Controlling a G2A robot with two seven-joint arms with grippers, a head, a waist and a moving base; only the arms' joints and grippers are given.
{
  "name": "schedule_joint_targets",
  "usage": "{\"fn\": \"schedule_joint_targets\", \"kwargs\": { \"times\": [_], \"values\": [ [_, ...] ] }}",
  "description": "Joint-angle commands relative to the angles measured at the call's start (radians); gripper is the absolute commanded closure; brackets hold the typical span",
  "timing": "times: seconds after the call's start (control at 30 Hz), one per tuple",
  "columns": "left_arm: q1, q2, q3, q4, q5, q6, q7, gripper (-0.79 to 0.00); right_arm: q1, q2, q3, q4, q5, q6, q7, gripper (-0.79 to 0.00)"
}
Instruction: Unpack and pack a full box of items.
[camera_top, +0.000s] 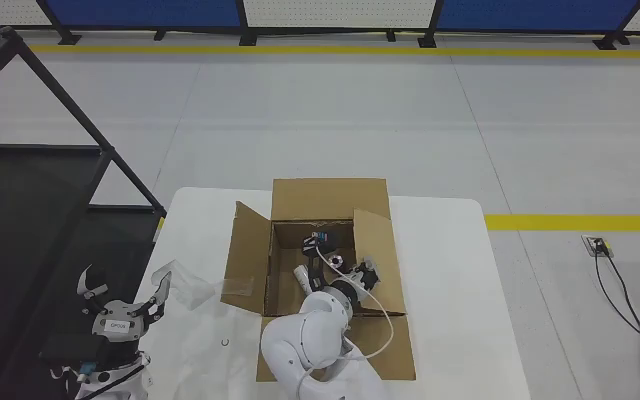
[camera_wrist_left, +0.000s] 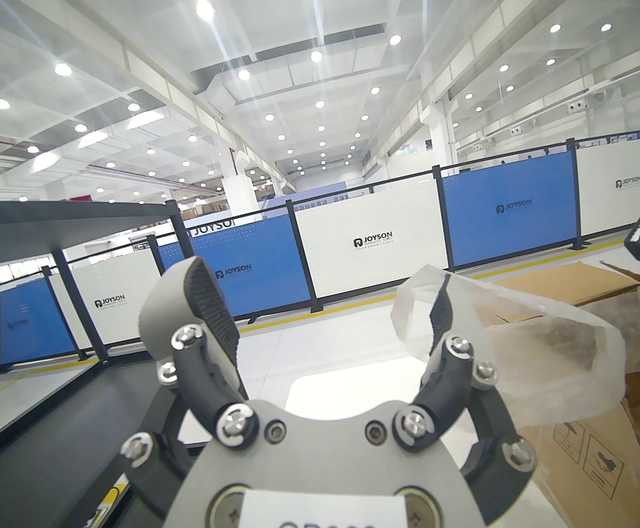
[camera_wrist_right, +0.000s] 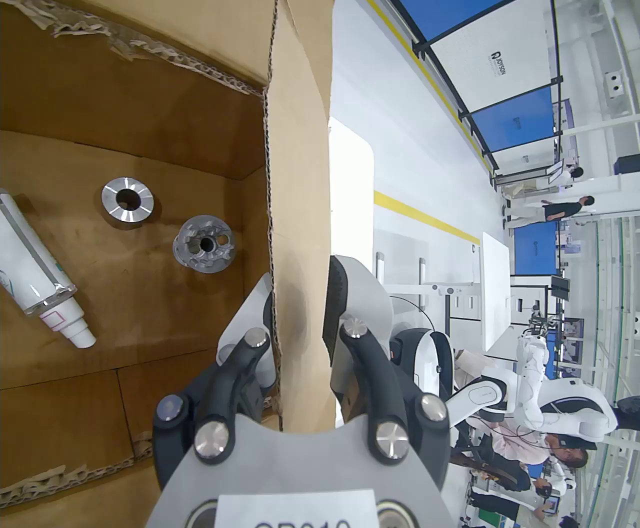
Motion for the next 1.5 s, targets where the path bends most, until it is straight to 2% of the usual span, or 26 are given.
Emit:
{"fn": "schedule_joint_targets", "kwargs": {
  "times": [0.0, 0.13, 0.2, 0.33, 0.6, 0.83, 0.87, 1.03, 1.2, 1.33, 1.37, 1.4, 1.47],
  "values": [
    [0.001, 0.0, 0.0, 0.0, -0.002, -0.001, 0.002, -0.785, -0.009, 0.002, 0.009, -0.016, -0.008, 0.007, -0.007, -0.252],
    [0.001, 0.0, 0.0, 0.0, -0.003, 0.0, 0.002, -0.785, -0.028, 0.006, 0.025, -0.059, -0.027, 0.025, -0.024, -0.259],
    [0.001, 0.001, 0.0, 0.0, -0.004, 0.0, 0.002, -0.785, -0.039, 0.008, 0.039, -0.091, -0.035, 0.041, -0.041, -0.317],
    [-0.001, 0.001, 0.003, 0.002, -0.002, -0.002, 0.003, -0.785, -0.061, 0.012, 0.073, -0.143, -0.056, 0.069, -0.068, -0.354],
    [-0.004, 0.002, 0.004, 0.004, -0.001, -0.003, 0.001, -0.785, -0.077, 0.01, 0.172, -0.188, -0.079, 0.075, -0.074, -0.363],
    [-0.011, 0.003, 0.009, 0.003, 0.006, -0.002, -0.008, -0.785, -0.088, 0.006, 0.251, -0.214, -0.044, 0.08, -0.079, -0.391],
    [-0.012, 0.003, 0.011, 0.003, 0.008, -0.001, -0.01, -0.785, -0.092, 0.006, 0.264, -0.22, -0.035, 0.081, -0.081, -0.425],
    [-0.02, 0.003, 0.017, 0.002, 0.013, -0.001, -0.02, -0.785, -0.103, 0.01, 0.335, -0.228, 0.011, 0.085, -0.085, -0.468],
    [-0.03, 0.004, 0.026, 0.001, 0.022, 0.0, -0.03, -0.785, -0.105, 0.018, 0.373, -0.225, 0.066, 0.096, -0.096, -0.48],
    [-0.034, 0.004, 0.031, -0.001, 0.027, 0.003, -0.034, -0.785, -0.102, 0.023, 0.401, -0.228, 0.104, 0.092, -0.092, -0.597],
    [-0.035, 0.004, 0.031, -0.001, 0.029, 0.004, -0.036, -0.785, -0.098, 0.024, 0.408, -0.227, 0.116, 0.09, -0.089, -0.656],
    [-0.035, 0.005, 0.031, -0.002, 0.03, 0.005, -0.037, -0.785, -0.095, 0.025, 0.415, -0.223, 0.13, 0.087, -0.087, -0.754],
    [-0.036, 0.005, 0.032, -0.002, 0.029, 0.005, -0.038, -0.785, -0.086, 0.027, 0.425, -0.215, 0.168, 0.085, -0.085, -0.785]
  ]
}}
